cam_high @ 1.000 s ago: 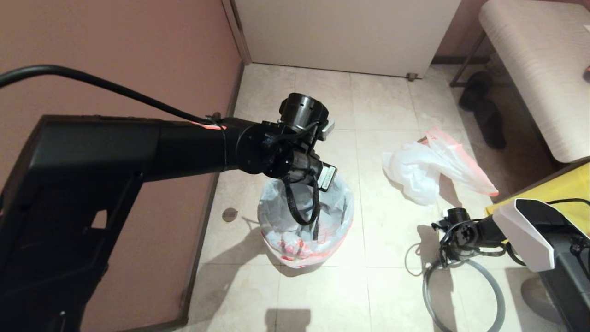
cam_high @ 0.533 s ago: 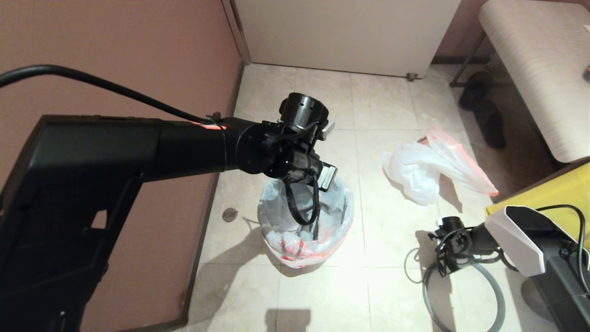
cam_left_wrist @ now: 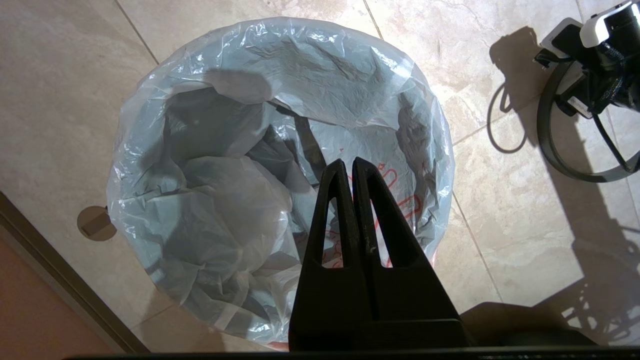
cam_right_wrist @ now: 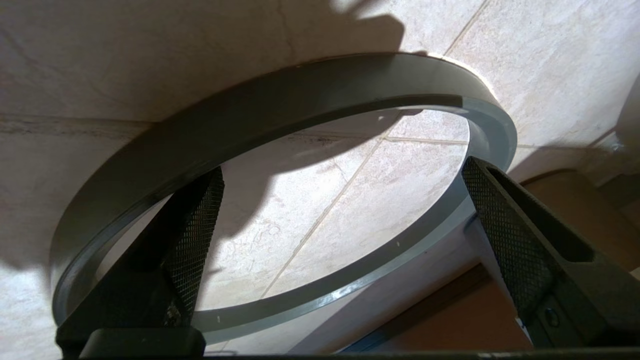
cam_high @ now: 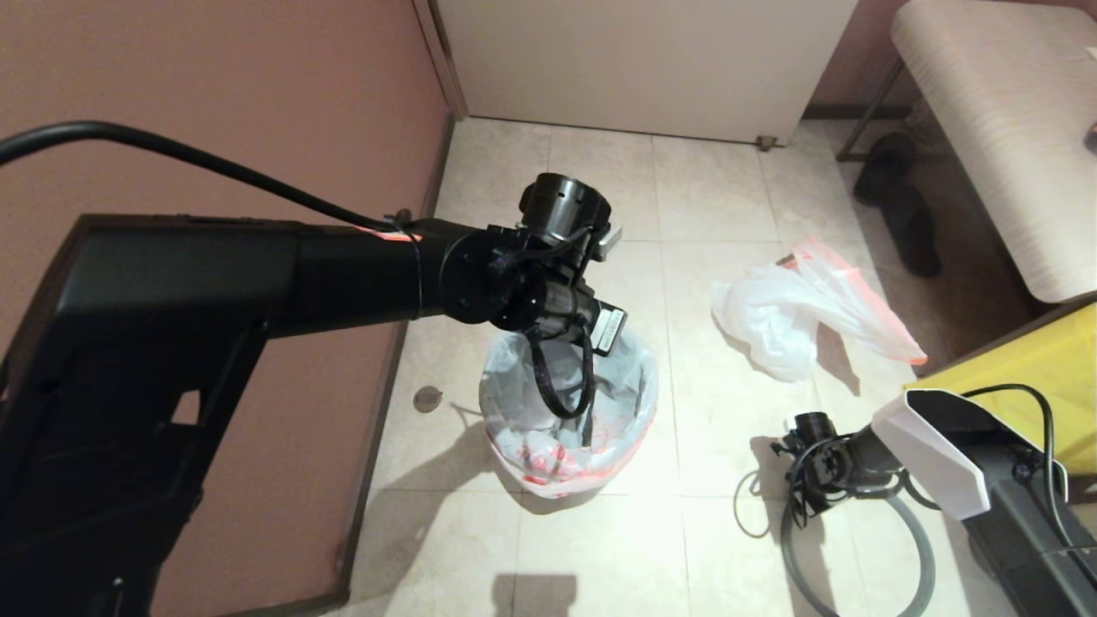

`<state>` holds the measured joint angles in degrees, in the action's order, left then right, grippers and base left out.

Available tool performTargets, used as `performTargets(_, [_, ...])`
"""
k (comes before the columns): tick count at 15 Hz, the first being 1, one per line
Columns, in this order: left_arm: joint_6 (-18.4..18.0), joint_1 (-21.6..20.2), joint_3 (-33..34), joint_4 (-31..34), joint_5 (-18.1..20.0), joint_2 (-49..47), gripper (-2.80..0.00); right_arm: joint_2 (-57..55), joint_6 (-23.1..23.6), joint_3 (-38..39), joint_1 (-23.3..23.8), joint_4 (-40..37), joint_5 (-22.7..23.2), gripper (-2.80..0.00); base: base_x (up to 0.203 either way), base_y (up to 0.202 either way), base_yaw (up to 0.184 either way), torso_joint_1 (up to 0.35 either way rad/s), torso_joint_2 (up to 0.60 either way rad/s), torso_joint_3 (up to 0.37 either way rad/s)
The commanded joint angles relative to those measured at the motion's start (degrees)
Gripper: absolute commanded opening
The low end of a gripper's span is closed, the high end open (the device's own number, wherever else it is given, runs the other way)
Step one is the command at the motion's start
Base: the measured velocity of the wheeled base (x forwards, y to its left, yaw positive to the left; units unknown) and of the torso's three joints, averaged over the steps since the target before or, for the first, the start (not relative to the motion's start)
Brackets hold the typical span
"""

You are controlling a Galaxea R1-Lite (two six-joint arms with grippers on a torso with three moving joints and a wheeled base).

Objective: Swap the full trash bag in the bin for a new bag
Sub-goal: Place the trash can ring on the trash can

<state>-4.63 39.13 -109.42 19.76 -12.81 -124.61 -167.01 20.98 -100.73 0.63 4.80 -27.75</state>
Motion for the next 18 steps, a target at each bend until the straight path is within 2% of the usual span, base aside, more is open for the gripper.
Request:
performTargets(1, [-0.03,-0.02,0.00,0.10,-0.11,-0.10,-2.80,-0.02,0.43,1.36,-0.39,2.36,0.04,0.00,0.000,0.000,0.000,0.000,0.00,0.000])
performTargets(3, [-0.03,-0.02,0.00,0.10,-0.11,-0.10,-2.80,0.69,0.41,2.00,-0.60,5.92,1.47,0.00,0.000,0.000,0.000,0.000,0.00,0.000])
performTargets(6, [-0.03,-0.02,-0.09,0.10,-0.11,-0.14,-2.80,3.92,-1.81,5.73,-2.66,10.41,6.88,0.00,0.000,0.000,0.000,0.000,0.00,0.000])
performTargets(9, [-0.03,-0.02,-0.18,0.10,-0.20,-0.46,-2.80,5.35,-2.35,9.75,-5.61,14.55,7.74,0.00,0.000,0.000,0.000,0.000,0.00,0.000])
performTargets(12, [-0.03,-0.02,-0.22,0.10,-0.20,-0.46,-2.80,8.52,-2.43,15.94,-8.52,23.14,11.53,0.00,0.000,0.000,0.000,0.000,0.00,0.000])
performTargets(14, [-0.03,-0.02,-0.26,0.10,-0.20,-0.46,-2.80,9.33,-2.53,17.89,-10.29,25.56,12.16,0.00,0.000,0.000,0.000,0.000,0.00,0.000])
performTargets(16, [-0.03,-0.02,-0.26,0.10,-0.20,-0.54,-2.80,9.27,-2.59,17.91,-10.35,27.05,12.19,0.00,0.000,0.000,0.000,0.000,0.00,0.000])
performTargets(18, [-0.03,-0.02,-0.35,0.10,-0.23,-0.81,-2.80,9.17,-3.87,13.76,-7.90,26.87,12.15,0.00,0.000,0.000,0.000,0.000,0.00,0.000])
